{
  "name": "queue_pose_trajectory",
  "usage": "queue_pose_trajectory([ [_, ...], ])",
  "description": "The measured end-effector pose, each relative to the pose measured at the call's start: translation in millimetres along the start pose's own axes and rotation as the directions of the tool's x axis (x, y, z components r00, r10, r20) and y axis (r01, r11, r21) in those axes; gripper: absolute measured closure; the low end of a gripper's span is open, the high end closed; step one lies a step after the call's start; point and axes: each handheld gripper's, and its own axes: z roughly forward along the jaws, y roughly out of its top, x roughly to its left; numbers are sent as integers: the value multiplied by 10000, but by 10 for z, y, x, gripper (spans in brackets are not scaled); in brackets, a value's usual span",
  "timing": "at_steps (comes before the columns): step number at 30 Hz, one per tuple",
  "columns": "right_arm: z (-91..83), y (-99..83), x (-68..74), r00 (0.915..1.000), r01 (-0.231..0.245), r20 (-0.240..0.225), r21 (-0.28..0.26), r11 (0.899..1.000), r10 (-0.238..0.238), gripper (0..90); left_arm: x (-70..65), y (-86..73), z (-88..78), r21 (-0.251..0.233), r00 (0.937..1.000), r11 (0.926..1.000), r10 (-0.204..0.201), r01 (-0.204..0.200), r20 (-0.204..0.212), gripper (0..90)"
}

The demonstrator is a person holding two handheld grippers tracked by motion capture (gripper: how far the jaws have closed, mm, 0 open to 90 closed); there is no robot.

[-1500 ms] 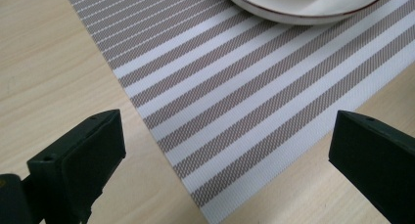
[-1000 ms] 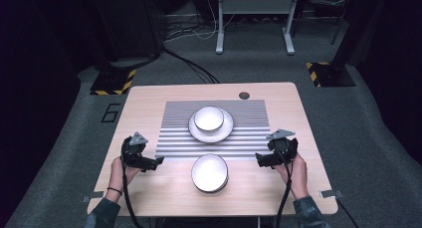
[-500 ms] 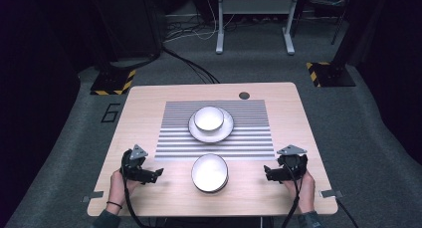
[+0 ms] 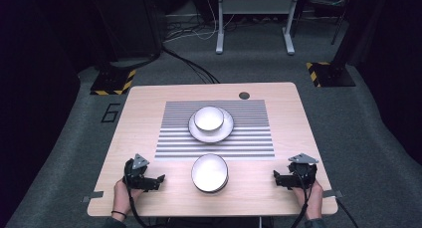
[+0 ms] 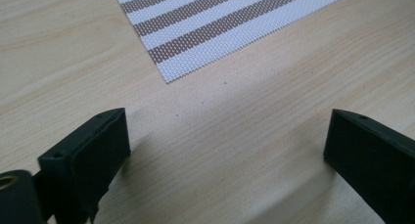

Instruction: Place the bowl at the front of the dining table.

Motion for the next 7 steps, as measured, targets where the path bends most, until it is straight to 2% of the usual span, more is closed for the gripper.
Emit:
queue_pose_trajectory([
  [7,17,17,-25,10000,64,-42,33,10000,-64,0,3,27,33,-14,9997,9999,-159,158,-187,33],
])
